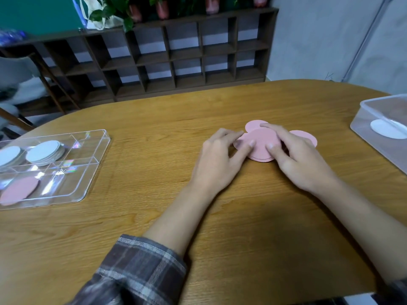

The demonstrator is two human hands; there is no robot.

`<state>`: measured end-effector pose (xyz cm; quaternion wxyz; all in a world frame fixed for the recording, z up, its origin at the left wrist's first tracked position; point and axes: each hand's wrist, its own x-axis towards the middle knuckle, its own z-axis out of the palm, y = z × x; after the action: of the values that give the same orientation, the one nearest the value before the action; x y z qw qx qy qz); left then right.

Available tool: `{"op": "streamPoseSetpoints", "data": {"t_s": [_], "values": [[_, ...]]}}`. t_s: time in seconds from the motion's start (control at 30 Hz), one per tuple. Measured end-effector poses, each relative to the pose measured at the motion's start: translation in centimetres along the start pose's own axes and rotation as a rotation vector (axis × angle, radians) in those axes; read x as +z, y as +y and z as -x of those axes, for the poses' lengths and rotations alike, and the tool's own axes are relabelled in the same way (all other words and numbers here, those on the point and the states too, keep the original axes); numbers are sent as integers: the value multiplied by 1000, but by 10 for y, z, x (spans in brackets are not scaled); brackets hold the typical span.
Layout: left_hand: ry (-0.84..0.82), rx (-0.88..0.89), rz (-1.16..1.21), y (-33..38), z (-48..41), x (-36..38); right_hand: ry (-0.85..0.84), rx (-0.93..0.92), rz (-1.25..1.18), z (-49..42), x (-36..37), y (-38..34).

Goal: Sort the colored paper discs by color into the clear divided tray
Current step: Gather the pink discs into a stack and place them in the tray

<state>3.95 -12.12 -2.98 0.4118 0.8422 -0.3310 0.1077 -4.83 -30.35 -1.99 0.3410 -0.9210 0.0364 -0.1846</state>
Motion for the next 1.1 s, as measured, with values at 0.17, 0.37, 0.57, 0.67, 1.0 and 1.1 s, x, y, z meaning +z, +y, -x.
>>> {"op": "streamPoseSetpoints", "data": {"t_s": [0.17, 0.37, 0.57, 0.67, 1.0, 1.1], "values": [[-317, 30, -267, -4, 3, -3, 132, 110, -46, -5, -9, 8], [-197, 27, -266, -6, 1, -12, 181, 130, -51, -6, -11, 10], [-119, 182, -234, -7, 3, -17, 176, 103, -66, -6, -10, 8], [-11, 196, -162, -6, 2, -17, 150, 92, -85, -6, -9, 7], [63, -11, 87, 7, 4, -4, -38, 57, -188, -3, -2, 7], [56, -61, 109, 9, 3, -4, -80, 55, -191, -2, -3, 4]]}}
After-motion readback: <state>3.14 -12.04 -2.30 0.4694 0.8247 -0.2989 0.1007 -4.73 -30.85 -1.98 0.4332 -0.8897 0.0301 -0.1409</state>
